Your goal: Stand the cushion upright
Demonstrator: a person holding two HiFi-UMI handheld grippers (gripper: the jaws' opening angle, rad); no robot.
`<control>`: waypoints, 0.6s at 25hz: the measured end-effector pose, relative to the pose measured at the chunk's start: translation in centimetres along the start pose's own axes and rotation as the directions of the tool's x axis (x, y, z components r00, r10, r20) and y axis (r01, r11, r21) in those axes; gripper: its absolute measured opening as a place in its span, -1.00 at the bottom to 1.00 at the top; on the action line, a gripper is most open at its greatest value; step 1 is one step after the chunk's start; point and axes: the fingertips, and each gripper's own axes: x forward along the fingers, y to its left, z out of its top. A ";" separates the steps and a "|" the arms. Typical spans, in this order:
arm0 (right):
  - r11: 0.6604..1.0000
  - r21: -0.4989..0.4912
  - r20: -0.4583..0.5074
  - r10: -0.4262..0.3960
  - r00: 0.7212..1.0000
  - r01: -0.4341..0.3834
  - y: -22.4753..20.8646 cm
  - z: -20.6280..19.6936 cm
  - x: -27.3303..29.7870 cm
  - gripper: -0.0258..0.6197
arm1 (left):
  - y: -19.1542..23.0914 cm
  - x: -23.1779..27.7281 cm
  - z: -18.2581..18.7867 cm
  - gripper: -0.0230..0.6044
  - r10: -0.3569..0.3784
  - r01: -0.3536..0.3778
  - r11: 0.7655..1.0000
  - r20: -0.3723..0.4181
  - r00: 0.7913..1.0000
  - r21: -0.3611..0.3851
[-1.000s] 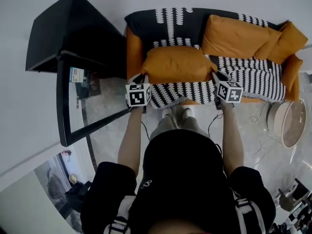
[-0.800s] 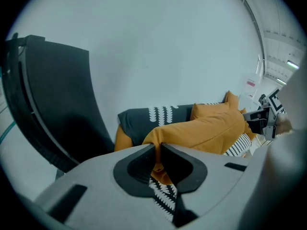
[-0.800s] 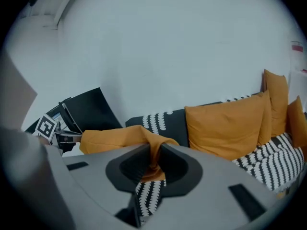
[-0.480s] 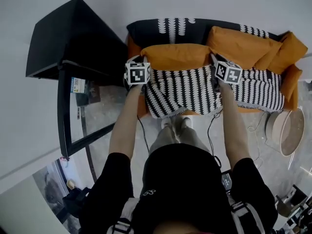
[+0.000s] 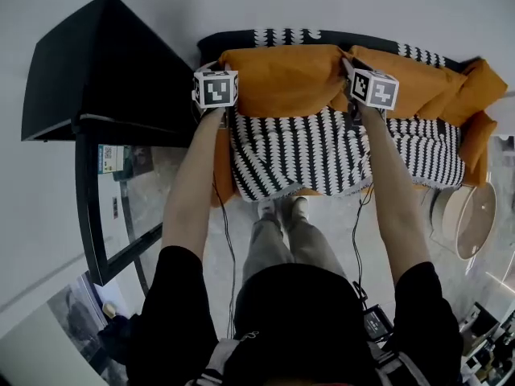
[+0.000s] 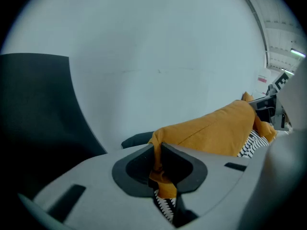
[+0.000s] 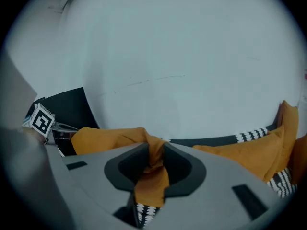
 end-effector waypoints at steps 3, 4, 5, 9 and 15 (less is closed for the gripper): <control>0.999 0.019 0.041 -0.047 0.998 0.046 -1.0 1.2 1.5 -0.64 | 0.6 2.4 1.0 -0.78 0.009 -0.008 1.000 0.025 1.000 -0.025; 0.998 0.025 0.052 -0.061 0.997 0.060 -1.0 1.7 2.2 -0.63 | 1.1 3.1 1.2 -0.78 0.014 -0.013 0.999 0.036 0.999 -0.032; 0.997 0.016 0.061 -0.071 0.996 0.070 -0.8 2.2 2.8 -0.63 | 1.7 3.7 1.4 -0.78 0.021 -0.019 0.999 0.044 0.999 -0.039; 0.994 -0.057 0.109 -0.087 0.990 0.093 -0.5 4.9 3.3 -0.58 | 3.7 4.6 2.8 -0.78 0.031 -0.026 0.997 0.067 0.997 -0.073; 0.997 -0.034 0.136 -0.069 0.988 0.075 0.4 4.1 1.0 -0.57 | 5.5 1.7 3.6 -0.74 0.103 -0.069 0.970 0.139 0.985 -0.232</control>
